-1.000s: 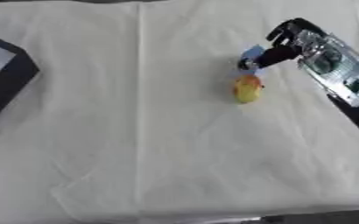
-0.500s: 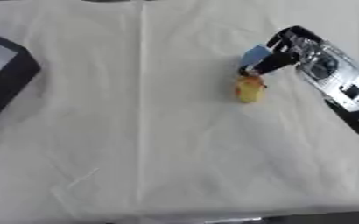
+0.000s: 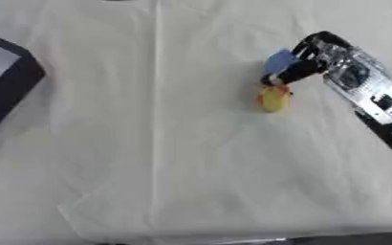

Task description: Pick up the objects with one hand, pass them to the other hand, and then place them into the box on the other side of the table.

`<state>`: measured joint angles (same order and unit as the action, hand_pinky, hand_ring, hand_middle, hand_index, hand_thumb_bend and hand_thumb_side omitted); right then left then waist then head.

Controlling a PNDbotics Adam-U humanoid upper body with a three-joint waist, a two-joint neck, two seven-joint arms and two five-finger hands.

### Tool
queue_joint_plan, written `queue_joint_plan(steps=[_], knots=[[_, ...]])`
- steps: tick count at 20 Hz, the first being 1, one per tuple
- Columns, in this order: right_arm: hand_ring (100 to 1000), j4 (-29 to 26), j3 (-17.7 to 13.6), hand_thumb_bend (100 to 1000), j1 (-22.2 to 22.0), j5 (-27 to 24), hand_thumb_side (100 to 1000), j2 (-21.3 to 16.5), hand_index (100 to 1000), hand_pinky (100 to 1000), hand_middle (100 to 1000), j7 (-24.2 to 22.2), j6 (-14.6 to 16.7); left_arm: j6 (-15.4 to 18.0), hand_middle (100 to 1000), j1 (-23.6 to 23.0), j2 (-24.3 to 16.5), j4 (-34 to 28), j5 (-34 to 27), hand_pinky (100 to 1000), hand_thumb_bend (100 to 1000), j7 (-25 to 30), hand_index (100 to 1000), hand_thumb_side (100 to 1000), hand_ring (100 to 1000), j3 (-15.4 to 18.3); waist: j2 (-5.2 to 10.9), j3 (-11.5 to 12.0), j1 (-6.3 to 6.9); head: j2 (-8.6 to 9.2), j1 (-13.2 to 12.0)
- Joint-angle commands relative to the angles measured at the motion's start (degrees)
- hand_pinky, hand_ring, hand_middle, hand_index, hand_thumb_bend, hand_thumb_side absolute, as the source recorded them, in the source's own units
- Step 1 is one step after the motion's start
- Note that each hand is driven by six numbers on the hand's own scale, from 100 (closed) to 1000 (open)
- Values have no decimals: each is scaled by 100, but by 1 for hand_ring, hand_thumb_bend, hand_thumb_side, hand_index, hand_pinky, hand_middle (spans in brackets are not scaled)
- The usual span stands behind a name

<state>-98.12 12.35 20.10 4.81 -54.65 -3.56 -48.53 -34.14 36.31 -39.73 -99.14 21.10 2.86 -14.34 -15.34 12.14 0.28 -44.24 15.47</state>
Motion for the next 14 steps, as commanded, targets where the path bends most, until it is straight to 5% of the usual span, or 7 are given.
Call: queue_joint_plan(steps=[1,14], knots=[[753,25,-76,631,23,-54,313,-144,765,748,692,2,-8,5,616,95,-112,-70,47,803,233,20,732,492,710,44,-24,10,-77,12,16],[687,125,-113,402,73,-841,100,-138,688,705,595,688,-301,6,618,80,-95,-59,78,803,228,45,734,498,712,20,-56,28,-66,12,38]])
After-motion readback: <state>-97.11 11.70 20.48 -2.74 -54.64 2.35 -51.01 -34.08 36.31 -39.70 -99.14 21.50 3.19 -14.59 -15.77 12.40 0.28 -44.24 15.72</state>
